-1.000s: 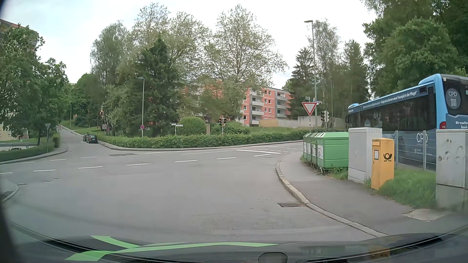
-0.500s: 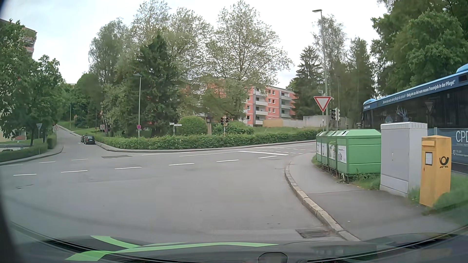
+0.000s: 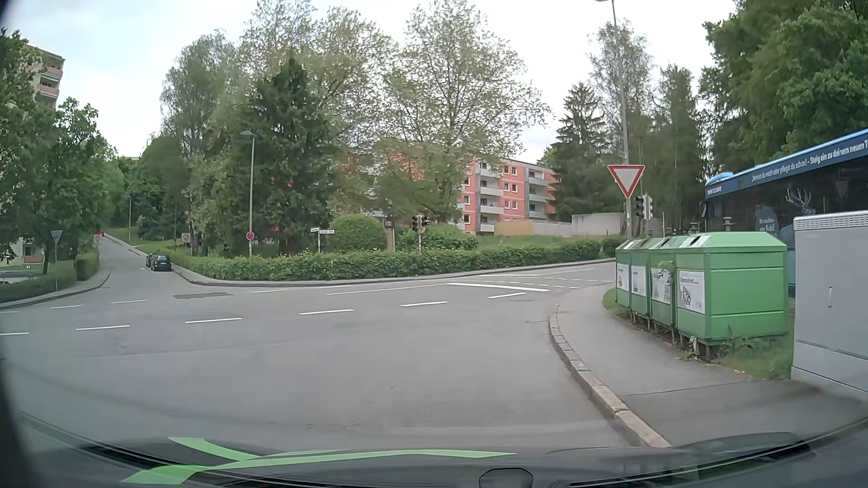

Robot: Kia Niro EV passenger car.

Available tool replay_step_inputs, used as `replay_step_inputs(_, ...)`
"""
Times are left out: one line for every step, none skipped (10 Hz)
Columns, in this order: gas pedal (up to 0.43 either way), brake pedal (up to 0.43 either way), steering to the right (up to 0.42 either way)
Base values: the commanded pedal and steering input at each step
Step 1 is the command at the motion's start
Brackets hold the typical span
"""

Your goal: Follow the waypoints while adhering to traffic rules and regulations

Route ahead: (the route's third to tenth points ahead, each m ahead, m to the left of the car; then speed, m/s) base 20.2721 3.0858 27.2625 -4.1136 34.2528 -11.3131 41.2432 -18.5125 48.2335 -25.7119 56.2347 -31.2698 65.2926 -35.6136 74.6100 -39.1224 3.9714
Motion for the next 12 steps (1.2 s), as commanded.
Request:
replay_step_inputs(0.000,0.140,-0.026)
replay_step_inputs(0.000,0.140,-0.026)
replay_step_inputs(0.000,0.140,-0.024)
replay_step_inputs(0.000,0.140,-0.021)
replay_step_inputs(0.000,0.140,-0.014)
replay_step_inputs(0.000,0.146,-0.006)
replay_step_inputs(0.000,0.146,0.002)
replay_step_inputs(0.000,0.140,0.004)
replay_step_inputs(0.000,0.140,0.004)
replay_step_inputs(0.000,0.140,0.004)
replay_step_inputs(0.000,0.134,0.008)
replay_step_inputs(0.000,0.110,0.012)
